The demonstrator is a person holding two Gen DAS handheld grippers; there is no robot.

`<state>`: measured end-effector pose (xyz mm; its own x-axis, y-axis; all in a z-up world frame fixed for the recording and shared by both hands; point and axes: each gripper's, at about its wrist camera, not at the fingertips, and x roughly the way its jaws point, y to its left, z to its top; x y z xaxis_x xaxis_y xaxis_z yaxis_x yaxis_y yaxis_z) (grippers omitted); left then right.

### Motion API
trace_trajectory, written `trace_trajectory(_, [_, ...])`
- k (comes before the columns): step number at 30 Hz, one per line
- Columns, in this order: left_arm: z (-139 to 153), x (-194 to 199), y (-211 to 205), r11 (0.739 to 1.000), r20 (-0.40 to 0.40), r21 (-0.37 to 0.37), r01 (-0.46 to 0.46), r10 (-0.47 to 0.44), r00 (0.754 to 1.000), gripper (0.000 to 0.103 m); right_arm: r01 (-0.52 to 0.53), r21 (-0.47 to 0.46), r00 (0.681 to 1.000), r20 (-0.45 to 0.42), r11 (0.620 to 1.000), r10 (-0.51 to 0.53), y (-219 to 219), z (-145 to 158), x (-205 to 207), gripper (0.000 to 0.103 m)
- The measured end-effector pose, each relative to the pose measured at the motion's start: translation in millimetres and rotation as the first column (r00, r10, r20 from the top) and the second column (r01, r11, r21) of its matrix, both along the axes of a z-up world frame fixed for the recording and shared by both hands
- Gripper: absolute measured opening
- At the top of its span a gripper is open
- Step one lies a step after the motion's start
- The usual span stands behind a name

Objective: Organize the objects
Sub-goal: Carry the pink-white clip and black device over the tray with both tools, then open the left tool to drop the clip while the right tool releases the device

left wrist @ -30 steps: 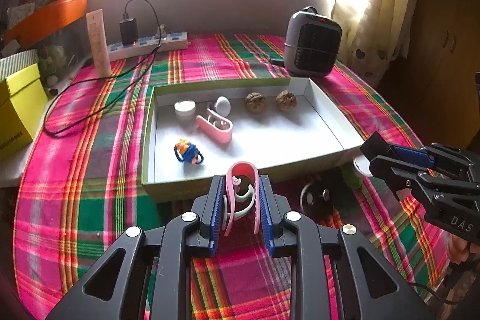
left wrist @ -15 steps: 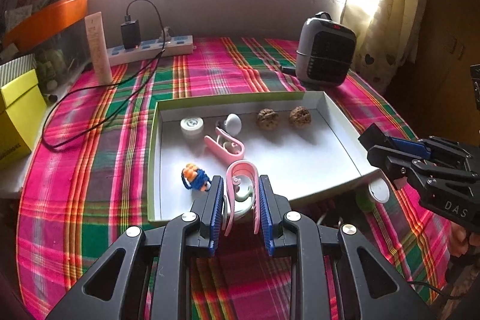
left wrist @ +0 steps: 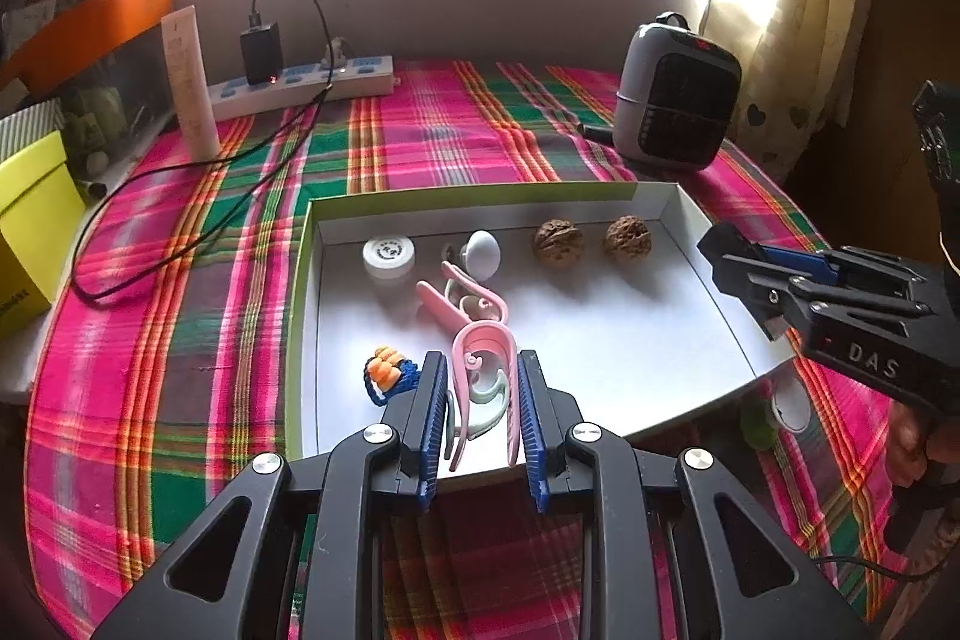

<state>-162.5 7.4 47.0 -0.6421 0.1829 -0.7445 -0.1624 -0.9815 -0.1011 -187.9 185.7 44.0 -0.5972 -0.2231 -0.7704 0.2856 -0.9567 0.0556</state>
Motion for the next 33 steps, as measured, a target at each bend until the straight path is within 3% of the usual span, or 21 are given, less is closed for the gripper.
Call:
trace_trajectory(14, [-14.1, -15.0, -1.8, 1.0, 0.036, 0.001, -0.013, 0.013, 0.999, 0.021, 0.035, 0.053, 0.999, 0.036, 0.998, -0.037, -6.4, -15.0, -26.5, 0.029])
trace_trajectory(33, [-23.2, -21.1, -1.2, 1.0, 0.055, 0.0, -0.021, 0.021, 0.998, 0.021, 0.034, 0.054, 0.997, 0.071, 0.998, -0.038, -16.0, -23.6, -33.9, 0.029])
